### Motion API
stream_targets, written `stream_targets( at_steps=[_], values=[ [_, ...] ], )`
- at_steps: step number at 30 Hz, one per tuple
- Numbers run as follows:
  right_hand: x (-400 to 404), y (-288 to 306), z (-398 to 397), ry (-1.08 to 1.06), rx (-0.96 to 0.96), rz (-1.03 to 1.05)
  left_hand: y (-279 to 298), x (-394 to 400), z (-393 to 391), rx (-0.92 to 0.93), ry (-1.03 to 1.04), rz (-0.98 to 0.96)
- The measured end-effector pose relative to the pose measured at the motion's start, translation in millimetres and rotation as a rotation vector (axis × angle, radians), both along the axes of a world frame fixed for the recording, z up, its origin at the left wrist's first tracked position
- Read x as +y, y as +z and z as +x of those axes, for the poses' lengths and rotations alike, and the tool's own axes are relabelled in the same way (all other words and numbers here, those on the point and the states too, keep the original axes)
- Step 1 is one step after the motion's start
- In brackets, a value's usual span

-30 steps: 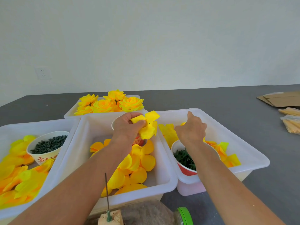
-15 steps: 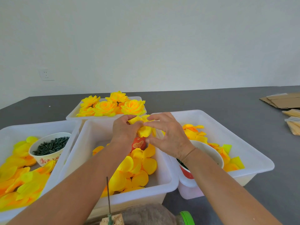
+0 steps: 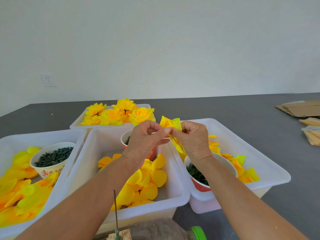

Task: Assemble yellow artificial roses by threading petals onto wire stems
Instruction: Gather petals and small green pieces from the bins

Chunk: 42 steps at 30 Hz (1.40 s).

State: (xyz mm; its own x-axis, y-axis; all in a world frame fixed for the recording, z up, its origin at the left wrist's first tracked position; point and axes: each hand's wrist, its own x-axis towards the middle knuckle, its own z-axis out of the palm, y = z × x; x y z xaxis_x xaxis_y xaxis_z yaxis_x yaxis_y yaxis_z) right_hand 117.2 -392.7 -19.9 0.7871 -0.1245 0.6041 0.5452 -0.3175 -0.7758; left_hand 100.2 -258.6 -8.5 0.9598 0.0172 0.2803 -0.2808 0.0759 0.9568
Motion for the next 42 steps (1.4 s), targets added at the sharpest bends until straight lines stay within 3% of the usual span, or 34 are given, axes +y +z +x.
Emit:
stream_targets(
  at_steps=[6, 13, 18, 22, 25, 30, 37, 42],
  values=[
    [0.2, -4.1, 2.2, 0.064, -0.022, -0.071, -3.5, 0.0, 0.9, 0.017, 0.055, 0.066],
    [-0.6, -2.0, -2.9, 0.369, 0.019, -0.098, -5.0, 7.1, 7.0, 0.106, 0.106, -0.045],
    [-0.5, -4.2, -2.0, 0.329, -0.006, -0.183, -4.2, 7.4, 6.2, 0.052, 0.114, 0.092],
    [-1.9, -2.9, -0.9, 0.367, 0.084, -0.086, -4.0, 9.6, 6.2, 0.038, 0.103, 0.132],
    [-2.1, -1.9, 0.7, 0.418, 0.199, 0.124, -4.5, 10.8, 7.3, 0.021, 0.196, 0.177],
    [-6.7, 0.5, 9.3, 0.209, 0.326, 0.369, -4.4, 11.4, 11.4, 0.035, 0.298, 0.172],
    [-19.0, 1.0, 18.4, -0.132, 0.251, 0.600, 0.4, 14.9, 11.0, 0.041, 0.352, 0.057],
    [-26.9, -2.5, 22.4, -0.336, 0.283, 0.543, -2.6, 15.5, 12.4, 0.013, 0.405, 0.121]
  ],
)
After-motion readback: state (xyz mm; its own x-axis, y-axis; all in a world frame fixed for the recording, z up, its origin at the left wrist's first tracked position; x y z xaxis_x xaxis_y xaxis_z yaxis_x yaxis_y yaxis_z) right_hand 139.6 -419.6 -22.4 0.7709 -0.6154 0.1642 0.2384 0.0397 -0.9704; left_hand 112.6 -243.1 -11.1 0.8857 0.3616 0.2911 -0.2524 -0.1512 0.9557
